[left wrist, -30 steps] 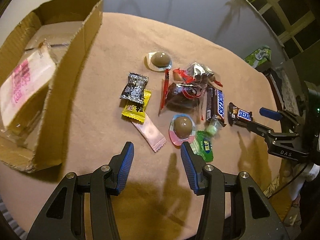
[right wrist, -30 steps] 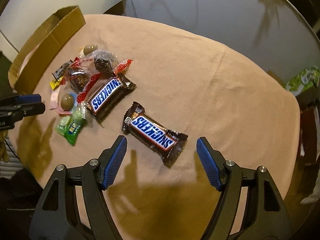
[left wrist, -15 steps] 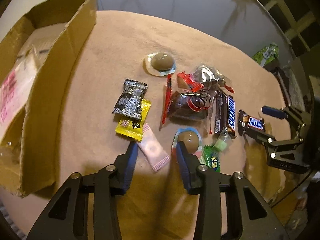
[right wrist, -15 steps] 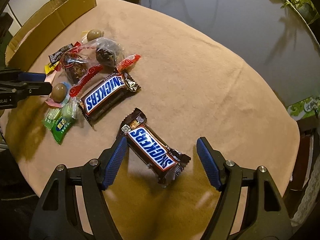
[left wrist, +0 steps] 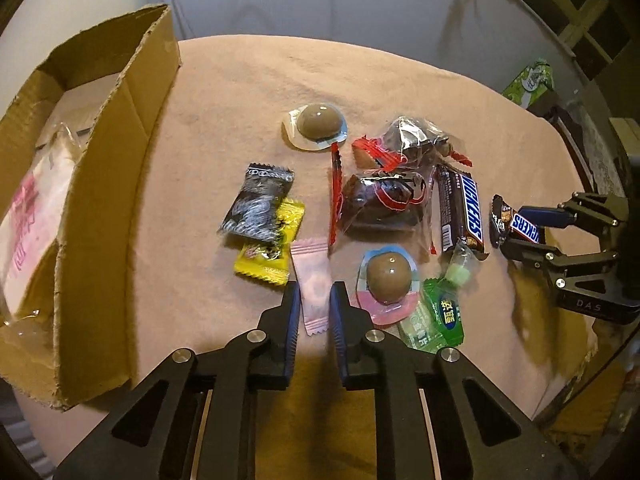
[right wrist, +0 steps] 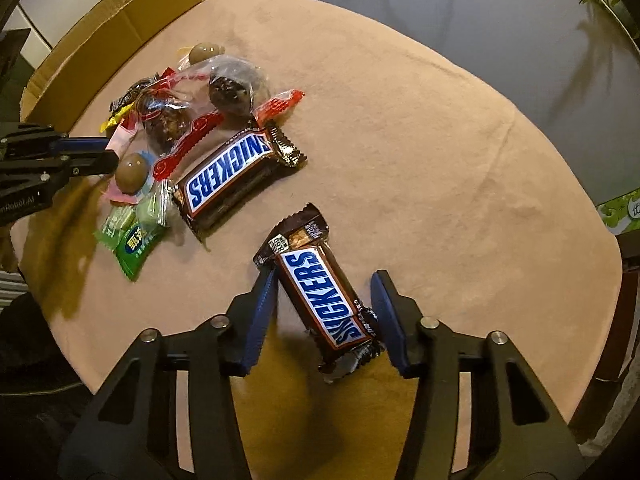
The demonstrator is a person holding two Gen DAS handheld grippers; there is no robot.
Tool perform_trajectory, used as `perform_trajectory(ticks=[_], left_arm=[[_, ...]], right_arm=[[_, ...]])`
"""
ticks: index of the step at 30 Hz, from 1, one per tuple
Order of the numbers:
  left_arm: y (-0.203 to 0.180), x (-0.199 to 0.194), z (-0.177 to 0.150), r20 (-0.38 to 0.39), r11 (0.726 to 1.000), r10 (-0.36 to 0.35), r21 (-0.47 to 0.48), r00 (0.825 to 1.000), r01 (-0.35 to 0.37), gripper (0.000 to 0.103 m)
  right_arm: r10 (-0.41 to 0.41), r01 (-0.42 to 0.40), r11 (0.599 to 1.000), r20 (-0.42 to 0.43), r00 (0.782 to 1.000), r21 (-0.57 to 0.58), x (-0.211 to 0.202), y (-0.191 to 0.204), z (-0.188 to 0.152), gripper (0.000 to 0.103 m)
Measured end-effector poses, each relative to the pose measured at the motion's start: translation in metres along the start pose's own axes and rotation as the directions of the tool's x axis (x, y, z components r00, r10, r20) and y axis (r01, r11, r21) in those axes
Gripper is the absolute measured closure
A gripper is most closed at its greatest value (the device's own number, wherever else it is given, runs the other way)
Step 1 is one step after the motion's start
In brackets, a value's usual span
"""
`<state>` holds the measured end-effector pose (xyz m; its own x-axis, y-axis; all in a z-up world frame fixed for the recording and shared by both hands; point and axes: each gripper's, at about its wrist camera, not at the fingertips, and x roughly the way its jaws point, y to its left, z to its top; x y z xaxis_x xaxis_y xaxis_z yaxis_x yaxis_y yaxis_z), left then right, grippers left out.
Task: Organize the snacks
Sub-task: 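Grasp the Snickers bar with the right tool, then carry the Snickers bar with the right tool into the box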
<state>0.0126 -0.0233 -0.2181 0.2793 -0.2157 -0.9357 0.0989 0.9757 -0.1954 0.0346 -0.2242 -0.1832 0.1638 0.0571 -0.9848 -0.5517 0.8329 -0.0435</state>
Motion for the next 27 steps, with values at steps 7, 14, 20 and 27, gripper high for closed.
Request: perform_trajectory(ticks=[7, 14, 20, 27], left_arm=[[0.018, -0.007, -0.006, 0.001, 0.999, -0.036, -0.036, 0.999, 0.036, 0.091], [0.027, -0.015, -0.013, 0.009, 0.998, -0.04, -0.051, 0.999, 0.041, 0.093], [0.017, -0.014, -0.012, 0.005, 1.0, -0.015, -0.015, 1.0, 0.015, 0.093], [-0.01, -0.001, -0.001, -0.015, 0.997, 0.045, 0.055, 0.999, -0.044, 0.081]], right_arm=[[0.028, -0.028, 0.998, 0.01, 1.0, 0.053, -0.007, -0.008, -0.004, 0.072], [0.043, -0.047, 0.993, 0.032, 0.999, 0.11, -0.007, -0.019, -0.019, 0.073], [0.046, -0.052, 0.988, 0.041, 0.998, 0.143, -0.007, -0.027, -0.024, 0.073], [0.048, -0.052, 0.989, 0.035, 0.998, 0.136, -0.001, -0.018, -0.019, 0.072]])
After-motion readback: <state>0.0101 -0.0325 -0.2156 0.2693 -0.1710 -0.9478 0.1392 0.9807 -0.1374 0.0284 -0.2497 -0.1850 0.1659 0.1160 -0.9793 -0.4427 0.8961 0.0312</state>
